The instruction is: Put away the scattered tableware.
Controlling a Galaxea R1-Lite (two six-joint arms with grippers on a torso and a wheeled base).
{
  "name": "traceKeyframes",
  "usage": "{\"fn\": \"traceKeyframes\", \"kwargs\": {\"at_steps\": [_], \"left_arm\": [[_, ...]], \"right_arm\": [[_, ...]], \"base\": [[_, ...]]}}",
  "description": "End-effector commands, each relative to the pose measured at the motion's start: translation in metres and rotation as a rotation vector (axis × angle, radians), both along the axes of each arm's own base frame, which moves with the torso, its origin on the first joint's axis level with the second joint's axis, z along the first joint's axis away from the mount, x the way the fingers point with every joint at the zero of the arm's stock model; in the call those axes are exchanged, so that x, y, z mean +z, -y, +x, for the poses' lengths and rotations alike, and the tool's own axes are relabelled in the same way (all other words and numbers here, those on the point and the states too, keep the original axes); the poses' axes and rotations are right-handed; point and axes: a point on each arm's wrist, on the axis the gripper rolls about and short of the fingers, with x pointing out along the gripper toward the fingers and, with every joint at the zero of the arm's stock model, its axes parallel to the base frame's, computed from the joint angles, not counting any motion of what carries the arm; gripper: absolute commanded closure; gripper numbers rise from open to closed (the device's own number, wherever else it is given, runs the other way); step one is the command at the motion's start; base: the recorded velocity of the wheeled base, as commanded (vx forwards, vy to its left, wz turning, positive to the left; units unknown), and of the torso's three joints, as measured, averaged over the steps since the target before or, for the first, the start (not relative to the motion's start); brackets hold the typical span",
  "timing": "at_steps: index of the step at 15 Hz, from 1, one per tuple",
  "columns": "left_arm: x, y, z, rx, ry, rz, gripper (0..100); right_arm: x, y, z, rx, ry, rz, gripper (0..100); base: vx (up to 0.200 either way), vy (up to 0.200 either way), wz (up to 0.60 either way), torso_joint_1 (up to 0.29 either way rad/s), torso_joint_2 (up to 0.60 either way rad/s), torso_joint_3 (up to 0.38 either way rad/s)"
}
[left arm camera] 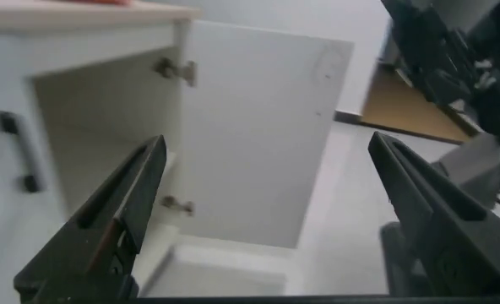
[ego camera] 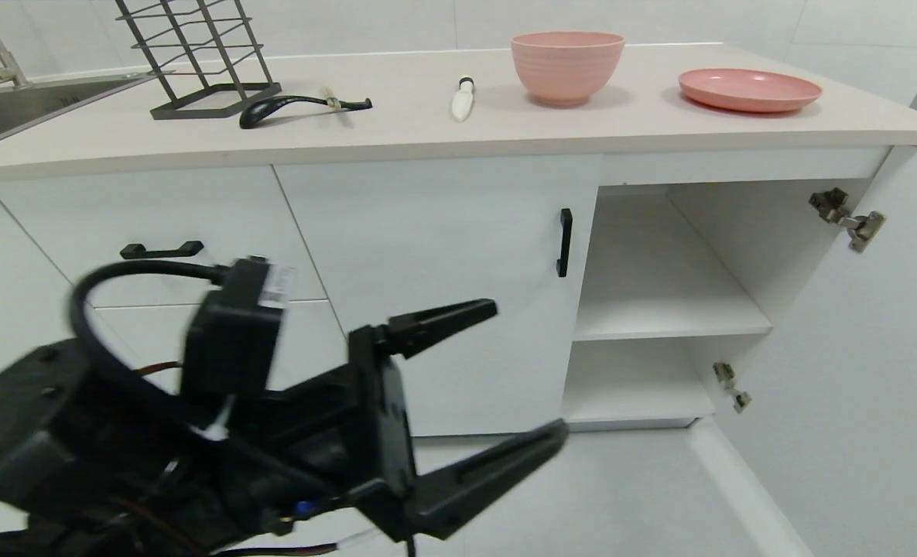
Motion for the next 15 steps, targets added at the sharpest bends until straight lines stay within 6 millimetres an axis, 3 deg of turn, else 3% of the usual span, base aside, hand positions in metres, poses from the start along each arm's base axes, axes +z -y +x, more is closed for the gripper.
{"fn": "traceKeyframes", "kwargs": {"at_steps": [1, 3, 6, 9, 13, 15], "left_arm": [[0.021, -0.073, -0.037, 0.175, 0.11, -0.073, 0], [0.021, -0.098, -0.059, 0.25, 0.153, -0.092, 0], [0.009, -0.134, -0.101, 0.396, 0.139, -0.069, 0], [-0.003, -0.148, -0.134, 0.446, 0.055, -0.016, 0], [-0.021, -0.161, -0.173, 0.549, -0.026, 0.027, 0], [-0.05, -0.163, -0.193, 0.66, -0.051, 0.09, 0]], "right_arm": [[-0.001, 0.0, -0.002, -0.008, 0.001, 0.007, 0], [-0.004, 0.0, -0.004, -0.023, -0.028, 0.021, 0], [-0.018, 0.0, -0.023, -0.048, -0.1, 0.037, 0], [-0.042, 0.0, -0.047, -0.033, -0.186, 0.04, 0], [-0.078, 0.001, -0.064, -0.029, -0.335, 0.056, 0], [-0.111, 0.002, -0.069, -0.16, -0.534, 0.119, 0]], "base": [[0.0, 0.0, 0.0, 0.0, 0.0, 0.0], [0.0, 0.0, 0.0, 0.0, 0.0, 0.0], [0.0, 0.0, 0.0, 0.0, 0.0, 0.0], [0.0, 0.0, 0.0, 0.0, 0.0, 0.0], [0.0, 0.0, 0.0, 0.0, 0.0, 0.0], [0.0, 0.0, 0.0, 0.0, 0.0, 0.0]]}}
